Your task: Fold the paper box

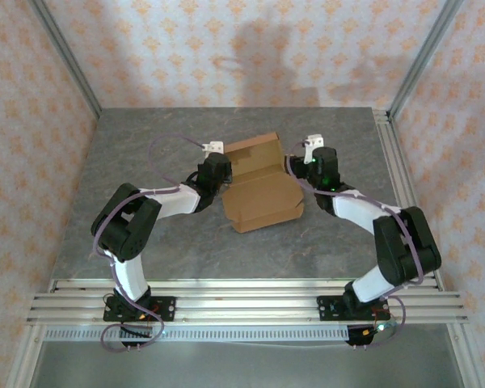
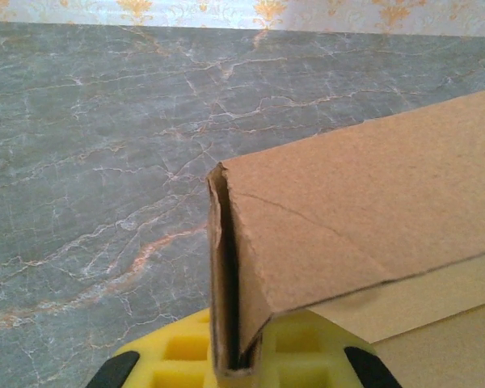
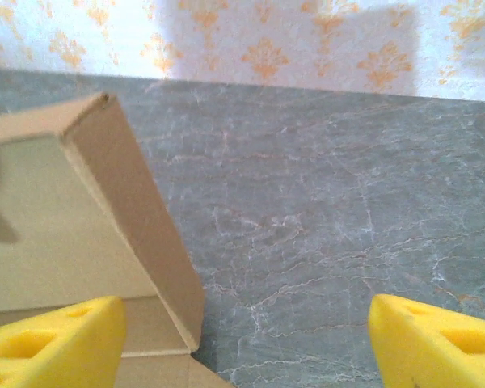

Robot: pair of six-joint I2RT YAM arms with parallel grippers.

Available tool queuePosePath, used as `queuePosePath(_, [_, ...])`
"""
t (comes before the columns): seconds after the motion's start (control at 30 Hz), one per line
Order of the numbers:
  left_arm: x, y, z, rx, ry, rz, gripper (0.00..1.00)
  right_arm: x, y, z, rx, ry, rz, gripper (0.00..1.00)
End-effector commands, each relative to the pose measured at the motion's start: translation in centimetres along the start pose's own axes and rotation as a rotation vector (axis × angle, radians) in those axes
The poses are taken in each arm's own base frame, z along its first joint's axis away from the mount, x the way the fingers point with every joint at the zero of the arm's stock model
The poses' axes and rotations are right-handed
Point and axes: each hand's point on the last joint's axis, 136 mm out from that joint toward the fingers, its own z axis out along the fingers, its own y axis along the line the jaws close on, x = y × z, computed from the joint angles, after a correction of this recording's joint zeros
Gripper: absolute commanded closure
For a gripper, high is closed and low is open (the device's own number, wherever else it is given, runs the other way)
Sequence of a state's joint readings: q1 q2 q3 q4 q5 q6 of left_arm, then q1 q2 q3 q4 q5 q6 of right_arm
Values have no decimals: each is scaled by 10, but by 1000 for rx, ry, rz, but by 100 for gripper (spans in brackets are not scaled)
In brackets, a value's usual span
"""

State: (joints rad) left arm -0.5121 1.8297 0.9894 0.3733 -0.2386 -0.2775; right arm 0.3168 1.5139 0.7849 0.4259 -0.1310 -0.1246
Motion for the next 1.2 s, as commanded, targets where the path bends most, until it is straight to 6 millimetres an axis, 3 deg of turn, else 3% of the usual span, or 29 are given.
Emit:
queuePosePath(0.0, [63, 10, -4, -8, 235, 41, 100, -15, 0, -14, -23, -54, 95, 22])
queuePosePath(0.2, [52, 11, -5, 19, 249, -103, 100, -39, -19, -29, 31, -124, 182, 22])
queuePosePath(0.47, [45, 24, 3, 44, 320, -500, 100, -79, -17, -59, 3, -218, 234, 23])
queuePosePath(0.67, [38, 8, 8, 134, 388, -784, 100, -97, -18, -77, 12, -259, 228, 24])
queuePosePath(0.8, [39, 5, 9, 147, 420, -945, 100, -103, -20, -85, 21, -279, 223, 24])
queuePosePath(0.93, [54, 10, 5, 65, 505, -1114, 100, -100, -20, -84, 22, -269, 215, 24])
queuePosePath(0.97, [57, 10, 3, 39, 530, -1142, 100, -106, -19, -91, 18, -291, 215, 24])
queuePosePath(1.17, [69, 19, -14, -129, 659, -1136, 97, -100, -20, -88, 22, -289, 212, 24])
